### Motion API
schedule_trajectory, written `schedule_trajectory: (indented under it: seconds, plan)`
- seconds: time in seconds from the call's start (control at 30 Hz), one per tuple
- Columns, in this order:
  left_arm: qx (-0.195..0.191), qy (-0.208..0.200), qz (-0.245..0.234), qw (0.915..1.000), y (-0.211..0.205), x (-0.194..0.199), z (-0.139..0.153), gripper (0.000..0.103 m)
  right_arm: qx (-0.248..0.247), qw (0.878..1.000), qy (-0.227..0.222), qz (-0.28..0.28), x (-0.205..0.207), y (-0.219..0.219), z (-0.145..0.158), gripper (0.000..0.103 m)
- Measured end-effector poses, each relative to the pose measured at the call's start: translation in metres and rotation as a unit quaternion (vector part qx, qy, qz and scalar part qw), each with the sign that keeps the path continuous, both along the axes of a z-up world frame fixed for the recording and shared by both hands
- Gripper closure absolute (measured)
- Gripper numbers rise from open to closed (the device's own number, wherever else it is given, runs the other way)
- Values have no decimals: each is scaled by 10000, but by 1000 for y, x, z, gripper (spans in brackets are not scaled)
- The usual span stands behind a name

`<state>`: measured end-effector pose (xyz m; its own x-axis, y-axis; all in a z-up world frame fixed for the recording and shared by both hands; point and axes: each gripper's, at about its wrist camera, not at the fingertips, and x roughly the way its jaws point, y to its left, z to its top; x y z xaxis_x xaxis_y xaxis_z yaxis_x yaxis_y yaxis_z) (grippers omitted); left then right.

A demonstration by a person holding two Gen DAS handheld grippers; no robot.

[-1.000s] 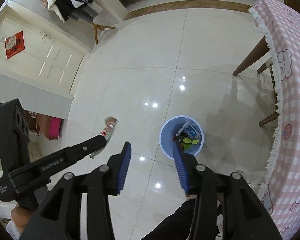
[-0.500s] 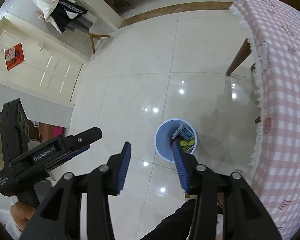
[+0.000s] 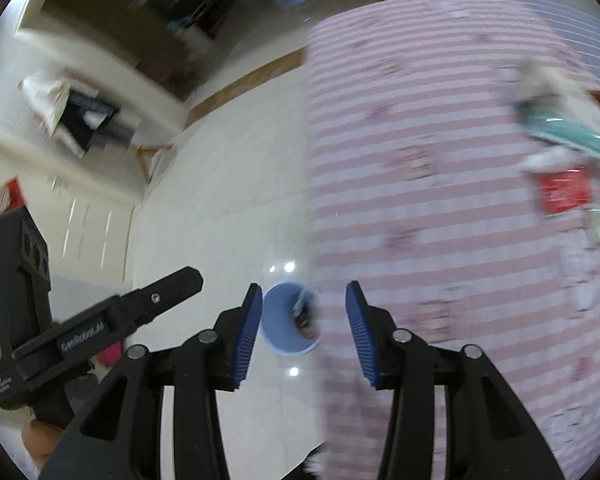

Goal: Collect trash
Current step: 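Open the left tool and swing both tools back over the table, then grasp the small white bottle with the left tool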

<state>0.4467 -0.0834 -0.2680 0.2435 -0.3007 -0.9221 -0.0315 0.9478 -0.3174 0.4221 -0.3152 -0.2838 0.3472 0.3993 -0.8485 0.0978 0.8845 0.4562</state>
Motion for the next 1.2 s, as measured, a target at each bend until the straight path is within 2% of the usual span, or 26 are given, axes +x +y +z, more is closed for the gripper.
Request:
schedule_trajectory:
  seconds: [0.23, 0.33, 0.47, 0.73, 1.1, 1.17, 1.2]
  plan:
    - [1, -35, -1019, 9948, -139, 10, -11, 36, -357, 9954, -53, -888, -17, -141, -3, 60]
    - [49, -163, -1418, 9897, -191, 15, -16, 36, -428, 9924, 11, -1154, -21, -185, -11, 59]
    - [289, -353, -1820, 9822, -240, 23, -22, 36, -441, 9897, 26, -1361, -20, -229, -20, 59]
    - [530, -317, -2021, 9774, -282, 48, -44, 36, -431, 9882, -32, -1469, -5, -262, -29, 59]
    - [899, -446, -2297, 9681, -313, 67, -69, 36, -296, 9889, 151, -1449, 11, -271, -54, 59]
    - [927, -458, -2354, 9664, -316, 70, -72, 41, -279, 9888, 183, -1457, 12, -270, -56, 59]
    - [928, -448, -2414, 9649, -318, 71, -73, 49, -274, 9887, 192, -1461, 13, -270, -57, 59]
